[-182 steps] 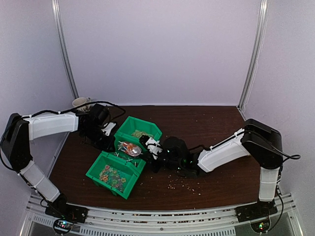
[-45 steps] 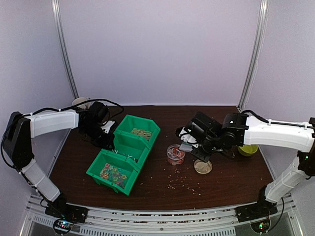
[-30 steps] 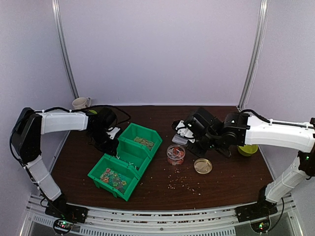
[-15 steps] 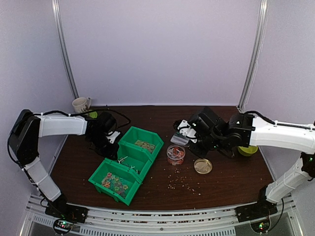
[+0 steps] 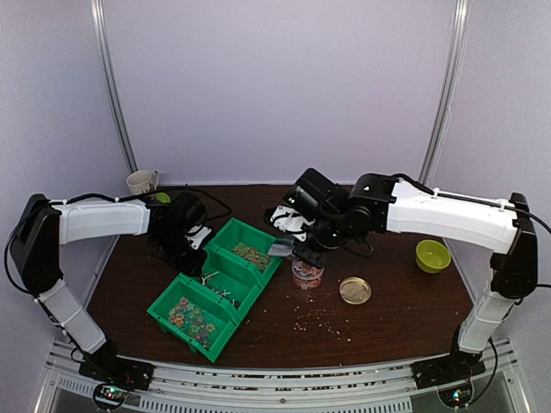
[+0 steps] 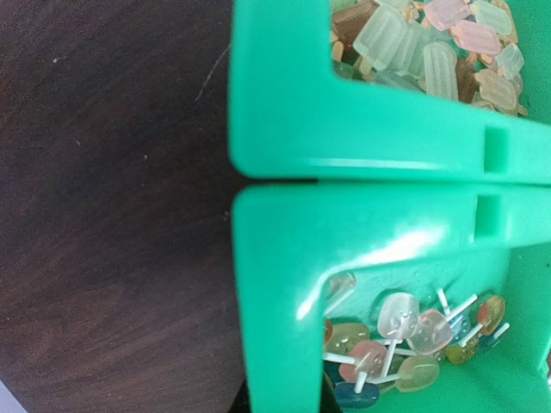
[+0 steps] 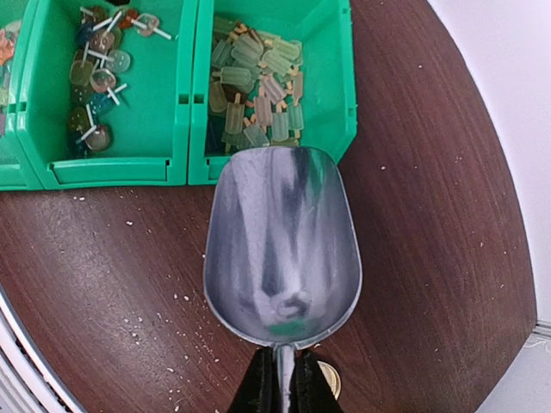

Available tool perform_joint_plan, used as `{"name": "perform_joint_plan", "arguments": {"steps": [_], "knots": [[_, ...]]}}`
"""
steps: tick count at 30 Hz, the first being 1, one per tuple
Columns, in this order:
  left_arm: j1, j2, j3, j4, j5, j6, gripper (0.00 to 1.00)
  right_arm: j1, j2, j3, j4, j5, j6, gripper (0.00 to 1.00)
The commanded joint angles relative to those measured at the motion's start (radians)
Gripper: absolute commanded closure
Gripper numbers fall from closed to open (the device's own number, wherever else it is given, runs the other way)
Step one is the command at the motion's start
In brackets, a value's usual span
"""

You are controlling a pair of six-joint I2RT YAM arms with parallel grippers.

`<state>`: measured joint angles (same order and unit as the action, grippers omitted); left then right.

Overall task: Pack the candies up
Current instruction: Scoop the fake candies from the plate.

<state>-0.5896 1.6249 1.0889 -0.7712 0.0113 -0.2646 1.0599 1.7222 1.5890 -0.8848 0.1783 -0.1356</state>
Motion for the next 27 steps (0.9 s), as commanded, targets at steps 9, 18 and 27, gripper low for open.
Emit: {"name": "perform_joint_plan", "arguments": {"steps": [9, 18, 27], "knots": [[-0.037, -0.009, 0.076, 0.029, -0.099, 0.035, 1.0, 0.017, 0.238, 0.232, -0.13, 0.048, 0.001, 1.0], [-0.056, -0.026, 0.056, 0.057, -0.099, 0.043, 1.0, 0.013, 0.339, 0.292, -0.154, 0.086, 0.003, 1.0], [-0.062, -0.053, 0.06, 0.057, -0.147, 0.051, 1.0, 0.006, 0.424, 0.394, -0.216, 0.156, -0.015, 1.0]]}}
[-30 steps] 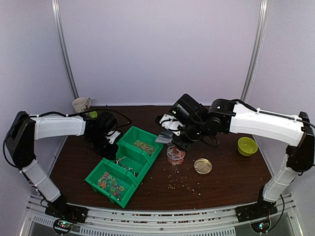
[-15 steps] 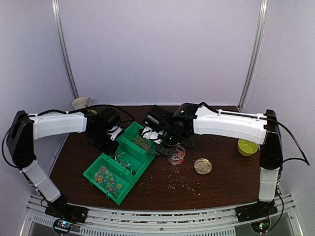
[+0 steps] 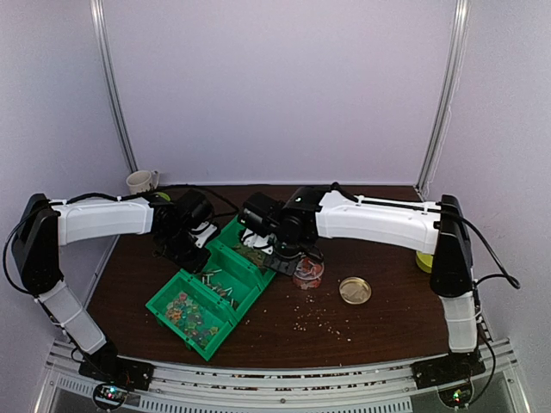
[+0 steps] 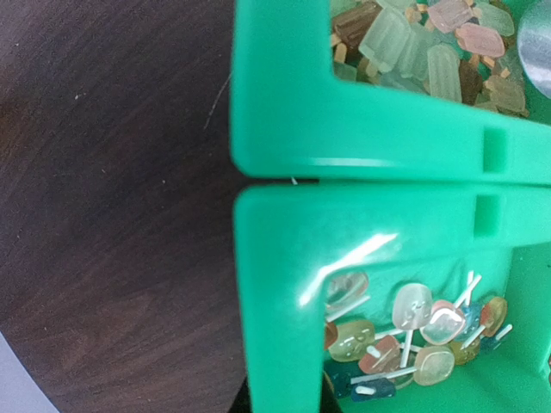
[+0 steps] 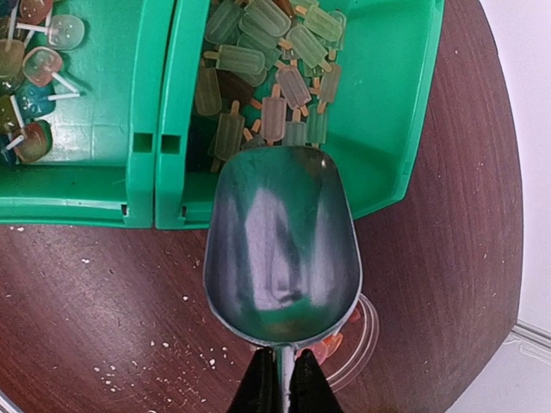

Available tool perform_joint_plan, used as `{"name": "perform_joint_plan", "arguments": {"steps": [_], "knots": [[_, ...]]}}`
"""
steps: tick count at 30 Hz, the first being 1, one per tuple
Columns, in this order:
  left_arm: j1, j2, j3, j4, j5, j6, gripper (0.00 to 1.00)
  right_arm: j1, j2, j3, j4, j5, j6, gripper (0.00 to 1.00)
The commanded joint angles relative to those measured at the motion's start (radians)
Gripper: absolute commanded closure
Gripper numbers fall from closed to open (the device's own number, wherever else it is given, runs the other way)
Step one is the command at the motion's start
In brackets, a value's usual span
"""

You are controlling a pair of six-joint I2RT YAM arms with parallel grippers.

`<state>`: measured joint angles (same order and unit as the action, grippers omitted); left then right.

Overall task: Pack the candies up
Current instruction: Scoop the fake candies from the plate.

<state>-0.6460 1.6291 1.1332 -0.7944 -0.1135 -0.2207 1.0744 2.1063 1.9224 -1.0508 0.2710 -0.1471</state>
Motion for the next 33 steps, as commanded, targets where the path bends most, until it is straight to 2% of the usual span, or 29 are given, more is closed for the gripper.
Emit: {"name": "perform_joint_plan", "arguments": {"steps": [1, 14, 19, 25, 33], "knots": [[-0.005, -0.061, 0.016, 0.082, -0.022, 0.006, 1.0, -0.009, 0.052, 0.071, -0.052, 0.063, -0.005, 1.0], [-0.015, -0.099, 0.0, 0.126, 0.042, 0.017, 1.0, -0.01, 0.167, 0.243, -0.026, -0.02, -0.034, 1.0], [-0.017, -0.119, -0.011, 0.15, 0.07, 0.023, 1.0, -0.01, 0.197, 0.248, 0.013, -0.066, -0.028, 1.0], [-0.02, -0.124, -0.012, 0.157, 0.083, 0.026, 1.0, -0.01, 0.17, 0.152, 0.113, -0.127, -0.01, 1.0], [-0.02, -0.127, -0.019, 0.167, 0.1, 0.027, 1.0, -0.012, 0.078, -0.068, 0.362, -0.171, 0.013, 1.0]]}}
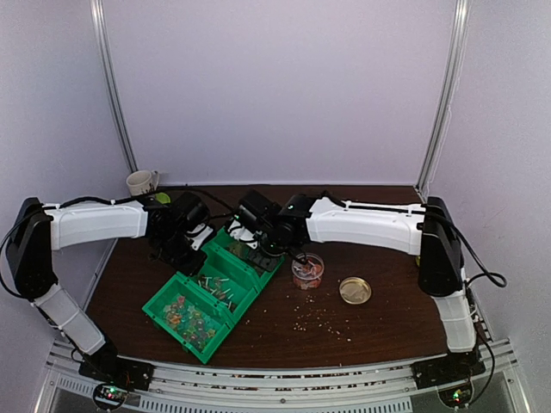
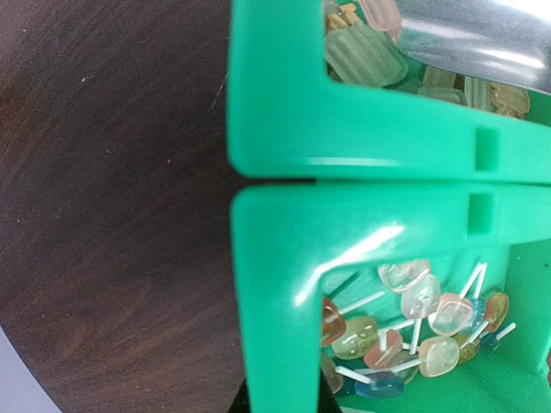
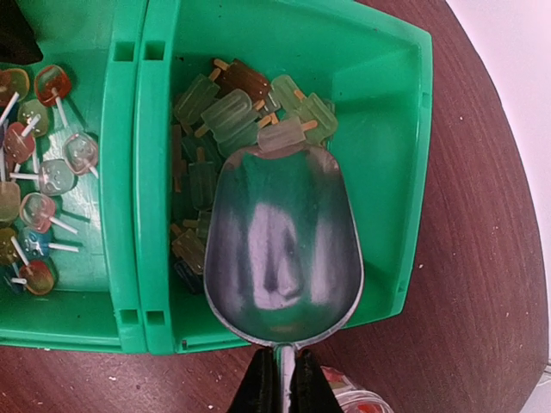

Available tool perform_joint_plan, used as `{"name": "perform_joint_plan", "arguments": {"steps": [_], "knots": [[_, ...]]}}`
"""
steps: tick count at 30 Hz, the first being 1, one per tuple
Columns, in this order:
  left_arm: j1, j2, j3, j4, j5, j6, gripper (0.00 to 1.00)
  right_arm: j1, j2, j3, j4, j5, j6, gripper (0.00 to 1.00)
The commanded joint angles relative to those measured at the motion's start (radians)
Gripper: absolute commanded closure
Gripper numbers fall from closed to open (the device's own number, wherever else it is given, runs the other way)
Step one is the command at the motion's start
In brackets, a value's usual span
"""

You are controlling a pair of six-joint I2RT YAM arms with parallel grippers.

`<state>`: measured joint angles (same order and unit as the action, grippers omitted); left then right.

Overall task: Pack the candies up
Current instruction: Scoop the fake candies from the plate.

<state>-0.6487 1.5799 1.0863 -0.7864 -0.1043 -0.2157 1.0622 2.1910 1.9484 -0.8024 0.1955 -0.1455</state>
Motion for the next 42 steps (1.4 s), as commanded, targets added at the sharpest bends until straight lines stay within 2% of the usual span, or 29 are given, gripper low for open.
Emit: {"name": "perform_joint_plan", "arguments": {"steps": [1, 7, 15, 26, 30, 42], "knots": [[-0.018, -0.081, 0.028, 0.16, 0.093, 0.024, 1.0, -0.001, -0.008, -0.1, 0.129, -0.09, 0.017, 1.0], [-0.017, -0.084, 0.027, 0.169, 0.112, 0.025, 1.0, -0.006, 0.001, -0.132, 0.207, -0.084, 0.053, 1.0], [-0.018, -0.098, 0.02, 0.181, 0.121, 0.027, 1.0, -0.013, -0.03, -0.281, 0.424, -0.125, 0.114, 1.0], [-0.009, -0.083, 0.024, 0.159, 0.092, 0.01, 1.0, -0.016, -0.142, -0.59, 0.841, -0.134, 0.181, 1.0], [0.003, -0.078, 0.027, 0.158, 0.098, 0.004, 1.0, -0.018, -0.196, -0.732, 1.071, -0.14, 0.181, 1.0], [0.007, -0.067, 0.026, 0.157, 0.109, 0.004, 1.0, -0.018, -0.258, -0.935, 1.405, -0.094, 0.154, 1.0]]}}
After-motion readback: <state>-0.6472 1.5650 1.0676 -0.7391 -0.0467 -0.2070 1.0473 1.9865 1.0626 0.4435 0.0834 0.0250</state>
